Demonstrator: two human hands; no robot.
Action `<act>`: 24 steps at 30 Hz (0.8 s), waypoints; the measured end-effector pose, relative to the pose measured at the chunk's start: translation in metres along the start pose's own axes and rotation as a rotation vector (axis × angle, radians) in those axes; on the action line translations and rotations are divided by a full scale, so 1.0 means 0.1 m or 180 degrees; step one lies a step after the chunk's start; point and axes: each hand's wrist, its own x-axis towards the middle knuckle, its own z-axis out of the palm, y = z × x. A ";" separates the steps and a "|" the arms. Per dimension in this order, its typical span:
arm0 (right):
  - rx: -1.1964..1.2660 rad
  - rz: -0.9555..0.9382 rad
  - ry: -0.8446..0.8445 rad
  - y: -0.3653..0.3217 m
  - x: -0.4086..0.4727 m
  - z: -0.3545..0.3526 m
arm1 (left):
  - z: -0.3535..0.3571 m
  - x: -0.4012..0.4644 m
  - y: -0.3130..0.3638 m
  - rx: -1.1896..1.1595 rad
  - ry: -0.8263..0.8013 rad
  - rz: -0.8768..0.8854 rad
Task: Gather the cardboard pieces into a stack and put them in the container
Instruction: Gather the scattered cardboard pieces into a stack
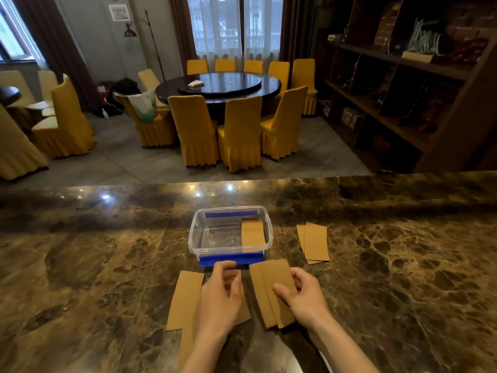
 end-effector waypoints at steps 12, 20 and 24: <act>0.0432 0.0533 -0.0211 -0.04 0.00 0.03 | 0.12 -0.04 0.08 0.1828 -0.0082 0.0014; 0.0903 0.0524 -0.0330 -0.03 -0.07 0.08 | 0.08 -0.06 0.22 -0.0924 -0.0290 -0.0281; 0.1119 0.0516 -0.0246 -0.06 -0.09 0.13 | 0.01 -0.07 0.19 -0.0987 -0.0375 -0.0148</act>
